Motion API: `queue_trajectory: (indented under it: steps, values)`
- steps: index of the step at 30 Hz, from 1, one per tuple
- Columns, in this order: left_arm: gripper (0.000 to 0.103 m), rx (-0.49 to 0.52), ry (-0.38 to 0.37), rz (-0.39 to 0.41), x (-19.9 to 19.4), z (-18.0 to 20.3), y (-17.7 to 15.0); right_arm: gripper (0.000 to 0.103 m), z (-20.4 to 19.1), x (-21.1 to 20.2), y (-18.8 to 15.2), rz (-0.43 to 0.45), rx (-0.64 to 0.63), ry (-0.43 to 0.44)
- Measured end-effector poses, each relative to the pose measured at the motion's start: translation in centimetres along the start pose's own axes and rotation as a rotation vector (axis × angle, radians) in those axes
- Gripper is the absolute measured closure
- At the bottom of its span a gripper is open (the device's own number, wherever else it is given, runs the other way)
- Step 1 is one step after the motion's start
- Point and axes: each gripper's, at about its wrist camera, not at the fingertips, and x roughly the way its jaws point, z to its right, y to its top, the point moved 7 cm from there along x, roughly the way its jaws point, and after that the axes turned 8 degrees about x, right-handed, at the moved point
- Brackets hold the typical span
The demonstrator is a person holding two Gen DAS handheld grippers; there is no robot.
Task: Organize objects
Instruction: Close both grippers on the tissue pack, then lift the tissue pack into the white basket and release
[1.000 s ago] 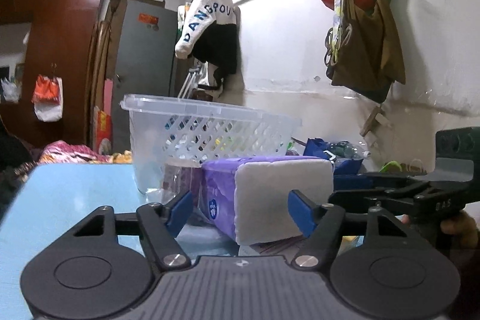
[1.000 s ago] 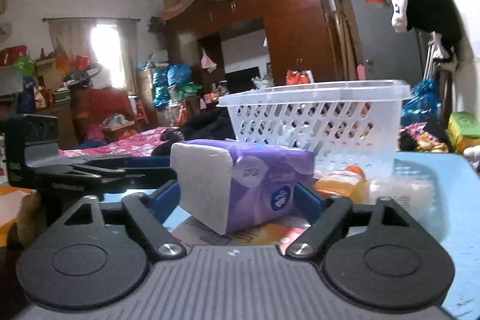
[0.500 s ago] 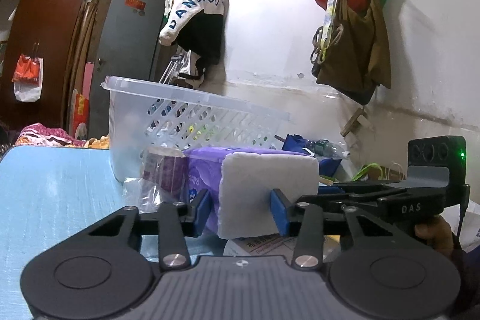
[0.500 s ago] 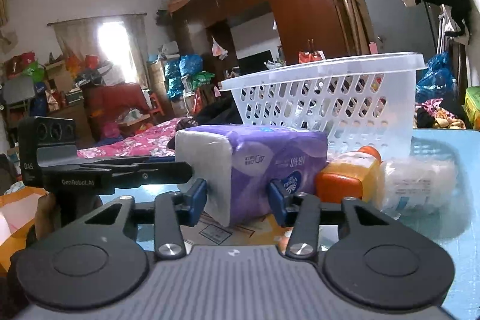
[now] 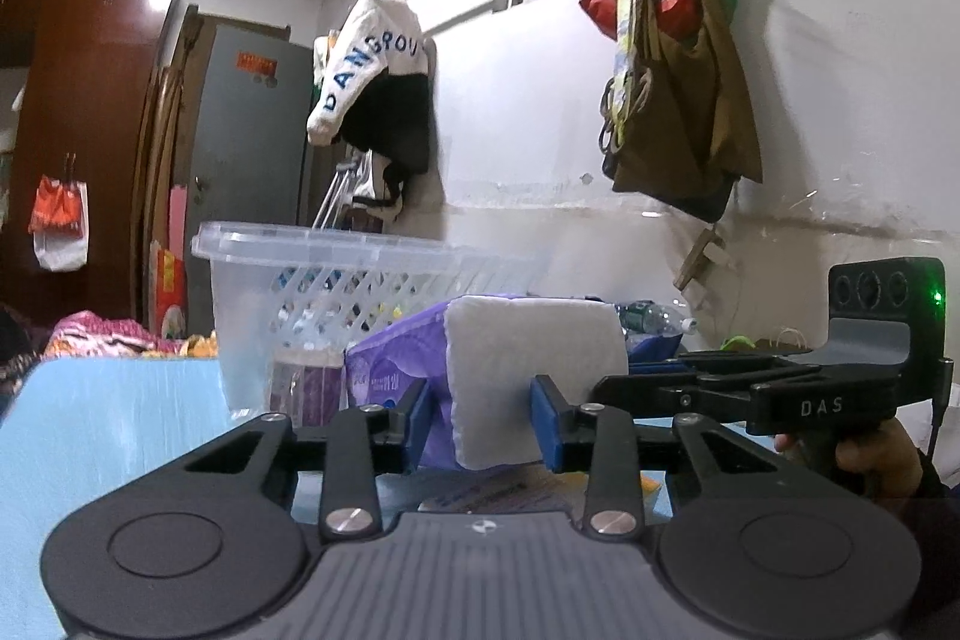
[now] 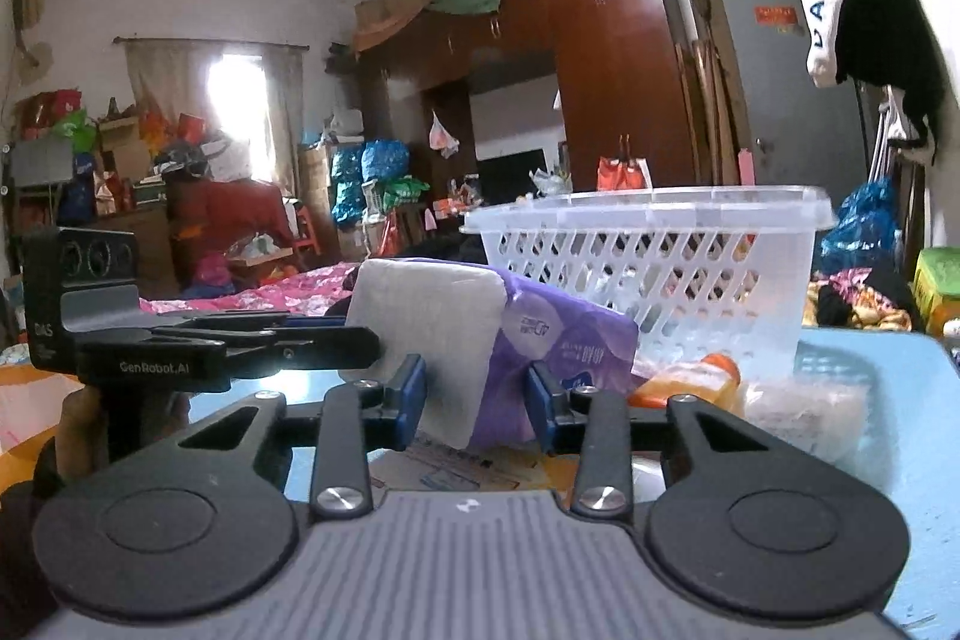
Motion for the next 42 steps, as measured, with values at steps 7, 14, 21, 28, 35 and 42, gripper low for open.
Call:
queue_trajectory:
  steps: [7, 14, 21, 28, 35, 42]
  values:
    - [0.063, 0.043, 0.017, 0.045, -0.5, 1.3, 2.2, 0.063, -0.2, -0.8, 2.0, 0.048, -0.04, -0.014]
    - [0.063, 0.106, 0.027, 0.1, -0.7, 2.6, 6.3, 0.063, -0.5, -2.0, 5.9, 0.117, -0.105, -0.032]
    - [0.063, 0.162, 0.038, 0.126, 1.1, 2.5, 11.8, 0.063, 0.2, -1.2, 10.3, 0.148, -0.14, -0.06]
    - [0.063, 0.148, 0.039, 0.071, 6.1, 0.3, 14.8, 0.063, 3.5, 1.8, 12.7, 0.132, -0.133, -0.103]
    - [0.063, 0.107, 0.044, -0.017, 11.8, -2.9, 14.2, 0.063, 7.4, 5.6, 12.5, 0.058, -0.109, -0.154]
    - [0.062, 0.084, 0.068, -0.131, 15.9, -4.6, 12.1, 0.063, 9.6, 7.9, 10.3, -0.03, -0.092, -0.206]
